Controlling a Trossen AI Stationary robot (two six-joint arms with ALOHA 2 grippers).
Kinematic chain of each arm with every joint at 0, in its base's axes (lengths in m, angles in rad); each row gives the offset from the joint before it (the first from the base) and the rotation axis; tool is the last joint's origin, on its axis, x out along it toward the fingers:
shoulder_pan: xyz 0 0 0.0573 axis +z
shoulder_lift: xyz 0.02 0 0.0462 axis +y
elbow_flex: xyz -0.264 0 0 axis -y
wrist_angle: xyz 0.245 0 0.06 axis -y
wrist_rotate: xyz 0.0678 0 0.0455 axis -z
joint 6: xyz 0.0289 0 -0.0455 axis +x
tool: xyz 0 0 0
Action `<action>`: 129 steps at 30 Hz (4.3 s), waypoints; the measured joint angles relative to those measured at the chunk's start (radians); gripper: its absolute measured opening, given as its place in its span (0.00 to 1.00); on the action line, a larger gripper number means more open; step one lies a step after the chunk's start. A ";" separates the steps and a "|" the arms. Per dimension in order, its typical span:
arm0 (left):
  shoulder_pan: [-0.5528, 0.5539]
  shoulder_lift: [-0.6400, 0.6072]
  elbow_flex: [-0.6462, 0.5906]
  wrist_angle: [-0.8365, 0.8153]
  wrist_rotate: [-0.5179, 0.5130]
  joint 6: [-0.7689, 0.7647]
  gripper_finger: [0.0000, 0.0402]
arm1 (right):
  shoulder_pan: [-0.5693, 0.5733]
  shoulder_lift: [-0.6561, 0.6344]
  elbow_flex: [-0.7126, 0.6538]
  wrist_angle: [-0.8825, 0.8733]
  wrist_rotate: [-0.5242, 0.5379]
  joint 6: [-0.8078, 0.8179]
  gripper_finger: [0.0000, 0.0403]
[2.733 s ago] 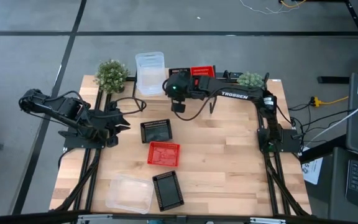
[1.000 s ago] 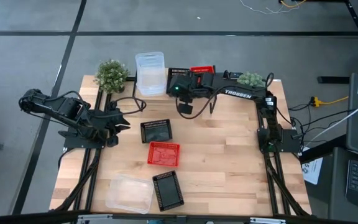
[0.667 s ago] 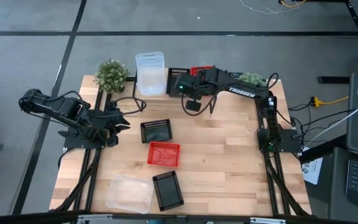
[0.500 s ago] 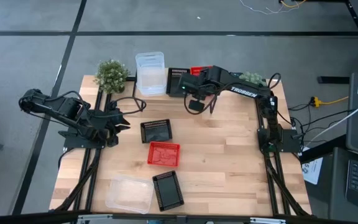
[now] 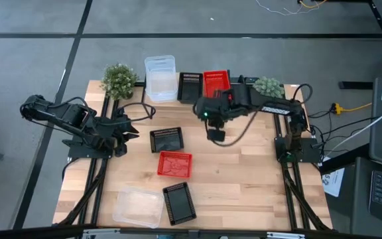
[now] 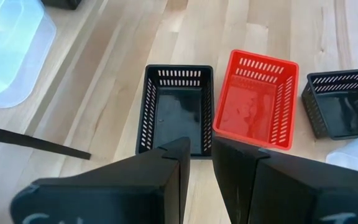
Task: Stack baskets on shelf by color
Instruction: Adjust the transparent bin on the table, then stack the top black bin on top of the black bin on the shelf
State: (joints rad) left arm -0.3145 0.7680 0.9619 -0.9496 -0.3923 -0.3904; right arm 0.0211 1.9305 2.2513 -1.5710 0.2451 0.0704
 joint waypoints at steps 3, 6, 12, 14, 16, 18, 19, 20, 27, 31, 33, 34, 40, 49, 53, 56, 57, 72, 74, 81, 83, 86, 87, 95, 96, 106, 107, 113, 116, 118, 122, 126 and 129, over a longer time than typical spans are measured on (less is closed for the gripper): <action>0.000 0.004 -0.006 0.001 0.007 -0.002 0.15 | 0.046 -0.030 -0.012 0.004 -0.066 -0.022 0.22; -0.013 0.002 -0.013 0.002 0.017 -0.031 0.15 | 0.095 -0.090 -0.078 0.003 -0.088 0.002 0.22; -0.091 0.005 -0.044 0.095 0.041 -0.045 0.15 | 0.208 -0.263 -0.360 0.020 -0.081 0.204 0.22; -0.116 0.005 -0.056 0.118 0.071 -0.050 0.15 | 0.255 -0.331 -0.476 0.066 -0.082 0.280 0.22; -0.141 0.006 -0.066 0.154 0.102 -0.078 0.15 | 0.302 -0.395 -0.587 0.128 -0.082 0.344 0.22; -0.161 0.013 -0.076 0.180 0.122 -0.129 0.15 | 0.346 -0.456 -0.692 0.204 -0.082 0.392 0.22; -0.171 0.020 -0.081 0.198 0.124 -0.151 0.15 | 0.367 -0.484 -0.741 0.246 -0.081 0.405 0.22; -0.180 0.033 -0.086 0.222 0.124 -0.162 0.15 | 0.386 -0.506 -0.791 0.292 -0.081 0.422 0.22; -0.210 0.195 -0.119 0.362 0.125 -0.120 0.15 | 0.460 -0.588 -1.076 0.638 -0.081 0.423 0.22; -0.211 0.314 -0.119 0.422 0.125 -0.125 0.15 | 0.481 -0.588 -1.186 0.761 -0.088 0.424 0.22; -0.210 0.375 -0.119 0.455 0.124 -0.129 0.15 | 0.487 -0.588 -1.232 0.807 -0.102 0.426 0.22; -0.209 0.402 -0.119 0.453 0.123 -0.130 0.15 | 0.491 -0.588 -1.253 0.826 -0.109 0.426 0.22; -0.209 0.517 -0.119 0.408 0.184 -0.183 0.15 | 0.496 -0.588 -1.312 0.888 -0.117 0.453 0.22; -0.246 0.550 -0.104 0.377 0.361 -0.323 0.15 | 0.496 -0.588 -1.313 0.894 -0.116 0.446 0.22; -0.284 0.545 -0.091 0.378 0.365 -0.344 0.13 | 0.496 -0.588 -1.313 0.895 -0.115 0.448 0.22; -0.310 0.546 -0.089 0.398 0.364 -0.375 0.12 | 0.496 -0.588 -1.313 0.895 -0.115 0.448 0.22; -0.320 0.550 -0.088 0.404 0.364 -0.393 0.11 | 0.496 -0.588 -1.313 0.894 -0.115 0.447 0.22; -0.451 0.772 -0.087 0.477 0.434 -0.577 0.00 | 0.496 -0.588 -1.313 0.894 -0.062 0.444 0.22; -0.433 0.825 -0.085 0.487 0.423 -0.576 0.00 | 0.495 -0.588 -1.313 0.894 -0.055 0.443 0.22; -0.363 0.903 -0.026 0.469 0.264 -0.511 0.00 | 0.495 -0.588 -1.313 0.891 -0.055 0.441 0.22; -0.344 0.902 -0.015 0.442 0.206 -0.484 0.00 | 0.495 -0.588 -1.312 0.889 -0.055 0.442 0.22; -0.324 0.902 0.009 0.343 0.110 -0.466 0.00 | 0.495 -0.588 -1.313 0.888 -0.055 0.443 0.22; -0.319 0.902 0.016 0.289 0.077 -0.467 0.00 | 0.495 -0.588 -1.313 0.888 -0.056 0.444 0.22; -0.287 0.901 0.025 -0.071 -0.069 -0.469 0.00 | 0.495 -0.588 -1.313 0.889 -0.055 0.449 0.22; -0.284 0.899 0.025 -0.095 -0.109 -0.461 0.00 | 0.495 -0.588 -1.313 0.889 -0.055 0.449 0.22; -0.280 0.877 0.109 -0.276 -0.271 -0.471 0.00 | 0.495 -0.588 -1.312 0.906 -0.049 0.443 0.22; -0.298 0.861 0.134 -0.307 -0.271 -0.482 0.00 | 0.494 -0.588 -1.313 0.913 -0.031 0.441 0.22; -0.411 0.700 0.189 -0.363 -0.258 -0.474 0.00 | 0.463 -0.588 -1.312 1.035 0.200 0.369 0.22; -0.467 0.566 0.137 -0.344 -0.258 -0.524 0.00 | 0.414 -0.587 -1.312 1.138 0.196 0.323 0.22; -0.491 0.482 0.097 -0.319 -0.271 -0.548 0.00 | 0.373 -0.579 -1.312 1.206 0.177 0.275 0.22; -0.502 0.346 -0.008 -0.239 -0.341 -0.549 0.00 | 0.288 -0.528 -1.303 1.340 0.105 0.137 0.22; -0.504 0.253 -0.093 -0.169 -0.415 -0.546 0.00 | 0.212 -0.401 -1.207 1.389 0.026 0.040 0.22; -0.504 0.216 -0.122 -0.152 -0.455 -0.544 0.00 | 0.163 -0.268 -1.080 1.378 0.022 -0.039 0.22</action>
State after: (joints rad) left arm -0.8181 0.9840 0.8402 -1.1016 -0.8473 -0.9344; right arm 0.1841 1.6625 1.1715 -0.1932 0.2672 0.0316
